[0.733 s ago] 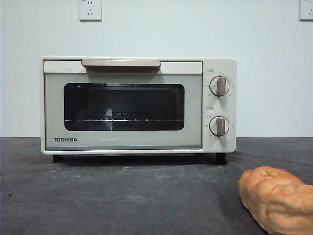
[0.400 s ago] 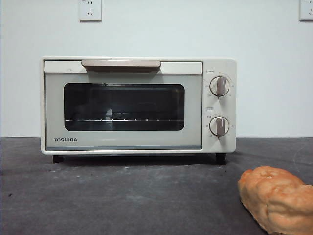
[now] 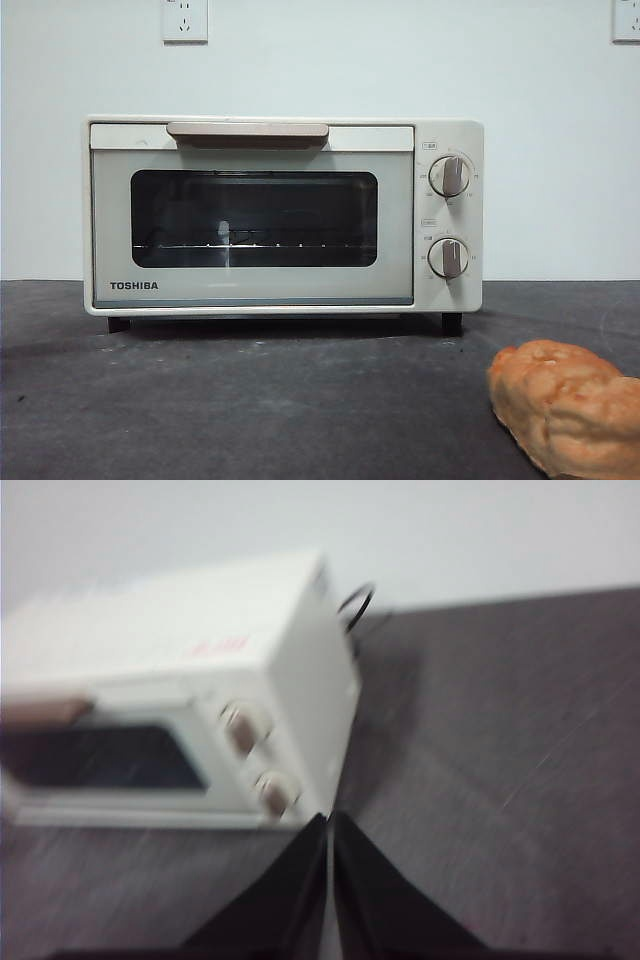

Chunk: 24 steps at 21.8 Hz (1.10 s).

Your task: The left arm flap open the oven, the right arm pick bread and place it into oven, the left arm flap close the oven

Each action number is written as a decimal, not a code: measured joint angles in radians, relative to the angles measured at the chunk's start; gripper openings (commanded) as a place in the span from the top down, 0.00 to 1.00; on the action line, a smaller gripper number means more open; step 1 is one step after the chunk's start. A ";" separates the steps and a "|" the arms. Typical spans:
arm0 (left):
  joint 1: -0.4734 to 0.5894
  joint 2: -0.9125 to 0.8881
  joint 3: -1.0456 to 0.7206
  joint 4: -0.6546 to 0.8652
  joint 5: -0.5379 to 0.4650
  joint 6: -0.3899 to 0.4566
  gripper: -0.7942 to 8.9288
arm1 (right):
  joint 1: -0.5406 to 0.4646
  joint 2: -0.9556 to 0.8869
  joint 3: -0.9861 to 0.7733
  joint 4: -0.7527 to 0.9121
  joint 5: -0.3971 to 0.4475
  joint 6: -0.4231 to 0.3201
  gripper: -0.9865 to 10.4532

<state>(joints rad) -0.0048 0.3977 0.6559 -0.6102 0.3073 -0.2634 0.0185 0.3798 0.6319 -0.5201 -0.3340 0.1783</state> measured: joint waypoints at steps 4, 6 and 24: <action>-0.001 0.088 0.079 -0.097 0.069 0.088 0.90 | 0.000 0.112 0.099 -0.129 -0.093 -0.078 0.91; -0.002 0.127 0.113 -0.151 0.102 0.129 0.90 | 0.000 0.166 0.145 -0.207 -0.135 -0.117 0.91; -0.020 0.190 0.168 -0.304 0.167 0.251 0.90 | 0.062 0.268 0.221 -0.433 -0.163 -0.193 0.54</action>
<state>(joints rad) -0.0250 0.5880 0.8238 -0.9142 0.4747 -0.0128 0.0803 0.6479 0.8528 -0.9527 -0.4965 -0.0143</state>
